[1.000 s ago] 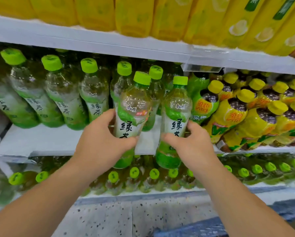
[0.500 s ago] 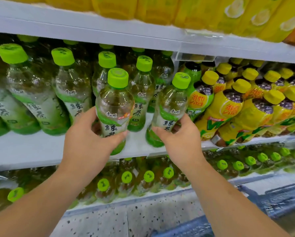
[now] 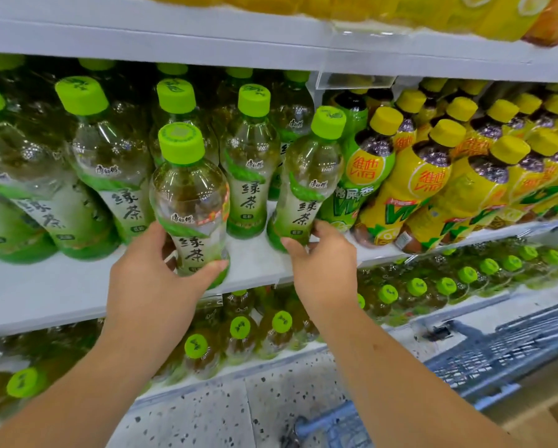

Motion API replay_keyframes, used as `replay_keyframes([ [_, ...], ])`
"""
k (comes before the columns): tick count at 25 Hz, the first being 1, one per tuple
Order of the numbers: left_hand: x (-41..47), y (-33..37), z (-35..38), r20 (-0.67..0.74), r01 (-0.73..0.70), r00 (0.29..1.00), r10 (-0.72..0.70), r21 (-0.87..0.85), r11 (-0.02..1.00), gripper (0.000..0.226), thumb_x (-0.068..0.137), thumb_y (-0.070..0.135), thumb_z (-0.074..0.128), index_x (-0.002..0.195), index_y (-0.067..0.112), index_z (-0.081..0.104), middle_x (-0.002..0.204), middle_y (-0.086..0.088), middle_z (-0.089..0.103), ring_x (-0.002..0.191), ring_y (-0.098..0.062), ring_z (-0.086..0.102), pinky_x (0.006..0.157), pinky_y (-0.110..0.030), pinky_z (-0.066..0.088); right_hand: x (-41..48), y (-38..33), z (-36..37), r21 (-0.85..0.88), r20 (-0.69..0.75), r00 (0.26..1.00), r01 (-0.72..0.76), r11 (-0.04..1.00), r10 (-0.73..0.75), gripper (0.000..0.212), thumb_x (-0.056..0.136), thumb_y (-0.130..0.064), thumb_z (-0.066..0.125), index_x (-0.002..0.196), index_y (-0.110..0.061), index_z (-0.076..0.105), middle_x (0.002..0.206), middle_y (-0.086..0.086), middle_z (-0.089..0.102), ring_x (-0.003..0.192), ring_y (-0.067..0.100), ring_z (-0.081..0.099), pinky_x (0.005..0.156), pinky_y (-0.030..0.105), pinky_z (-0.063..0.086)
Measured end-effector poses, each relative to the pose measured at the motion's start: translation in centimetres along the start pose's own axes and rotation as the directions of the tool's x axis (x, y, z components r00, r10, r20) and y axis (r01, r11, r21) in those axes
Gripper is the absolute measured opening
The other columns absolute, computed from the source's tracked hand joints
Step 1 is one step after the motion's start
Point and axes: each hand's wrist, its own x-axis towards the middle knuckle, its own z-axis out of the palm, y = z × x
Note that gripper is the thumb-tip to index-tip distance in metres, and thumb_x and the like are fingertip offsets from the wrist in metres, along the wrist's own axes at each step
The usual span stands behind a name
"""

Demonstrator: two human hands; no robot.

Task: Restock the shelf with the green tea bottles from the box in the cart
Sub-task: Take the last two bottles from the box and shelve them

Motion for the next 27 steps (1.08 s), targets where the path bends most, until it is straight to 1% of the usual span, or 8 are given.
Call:
replay_keyframes([
  [3,0.0,-0.6,-0.3,0.017,-0.014,1.0,0.013,0.035,0.999,0.041,0.071,0.033,0.088,0.092,0.04,0.053,0.089,0.032,0.052,0.082,0.007,0.054,0.071,-0.013,0.038,0.4,-0.4,1.2,0.04,-0.041,0.999,-0.03,0.999,0.032,0.025,0.09,-0.032,0.072,0.108,-0.017,0.068,0.098,0.001,0.073,0.09,0.019,0.068,0.083,0.038,0.057],
  [7,0.1,-0.8,-0.1,0.043,-0.023,0.999,0.021,0.042,0.999,0.044,0.072,0.03,0.088,0.099,0.037,0.054,0.09,0.034,0.049,0.093,-0.004,0.054,0.082,-0.023,0.041,1.5,-0.9,1.5,0.088,-0.071,0.994,-0.081,0.993,0.088,0.022,0.091,-0.028,0.071,0.108,-0.013,0.069,0.101,0.002,0.073,0.093,0.022,0.068,0.08,0.03,0.053],
  [11,0.2,-1.6,-0.2,0.028,-0.037,0.999,0.034,0.105,0.994,0.044,0.072,0.032,0.088,0.101,0.032,0.056,0.093,0.019,0.056,0.092,-0.008,0.056,0.08,-0.024,0.042,2.2,-1.8,2.2,-0.02,-0.049,0.991,-0.125,0.992,0.124,0.025,0.094,-0.033,0.066,0.11,-0.014,0.065,0.107,0.005,0.069,0.102,0.027,0.063,0.085,0.038,0.054],
  [13,0.3,-1.7,-0.3,0.028,-0.039,0.999,0.036,0.124,0.992,0.043,0.072,0.031,0.088,0.1,0.032,0.055,0.09,0.021,0.053,0.091,-0.009,0.055,0.077,-0.023,0.041,2.3,-2.1,2.4,-0.074,-0.045,0.992,-0.119,0.99,0.116,0.026,0.096,-0.034,0.062,0.112,-0.013,0.063,0.108,0.007,0.068,0.103,0.029,0.061,0.083,0.04,0.054],
  [19,0.3,-2.0,-0.4,0.054,-0.057,0.997,0.049,0.158,0.986,0.041,0.072,0.031,0.088,0.097,0.029,0.056,0.089,0.021,0.054,0.089,-0.01,0.056,0.071,-0.019,0.039,2.7,-3.3,1.3,-0.189,0.037,0.99,-0.125,0.974,0.134,0.031,0.101,-0.033,0.056,0.112,-0.004,0.061,0.102,0.011,0.061,0.085,0.02,0.042,0.071,0.029,0.036],
  [22,0.5,-2.0,-0.6,0.071,-0.056,0.996,0.045,0.155,0.986,0.039,0.073,0.031,0.088,0.097,0.03,0.057,0.088,0.021,0.054,0.084,-0.006,0.055,0.068,-0.01,0.036,2.1,-3.7,0.6,-0.226,0.017,0.988,-0.145,0.963,0.152,0.032,0.1,-0.037,0.058,0.101,-0.005,0.062,0.092,0.011,0.061,0.08,0.025,0.05,0.067,0.03,0.038],
  [25,0.5,-1.5,-0.6,0.105,-0.028,0.994,0.019,0.086,0.996,0.039,0.074,0.027,0.088,0.1,0.033,0.059,0.092,0.025,0.06,0.083,0.011,0.055,0.065,-0.004,0.038,-0.3,-3.5,-0.4,-0.155,-0.026,0.996,-0.094,0.984,0.091,0.024,0.097,-0.025,0.057,0.115,-0.011,0.066,0.095,0.008,0.07,0.082,0.025,0.064,0.065,0.027,0.044],
  [27,0.6,-1.7,-0.9,0.118,-0.016,0.993,0.013,0.03,0.999,0.039,0.072,0.026,0.089,0.101,0.032,0.064,0.096,0.021,0.066,0.09,0.014,0.057,0.066,-0.001,0.042,-2.5,-4.1,-0.7,0.045,0.102,0.994,-0.053,0.998,0.048,0.034,0.095,-0.013,0.056,0.127,-0.02,0.063,0.108,-0.003,0.07,0.089,0.011,0.065,0.069,0.02,0.048],
])
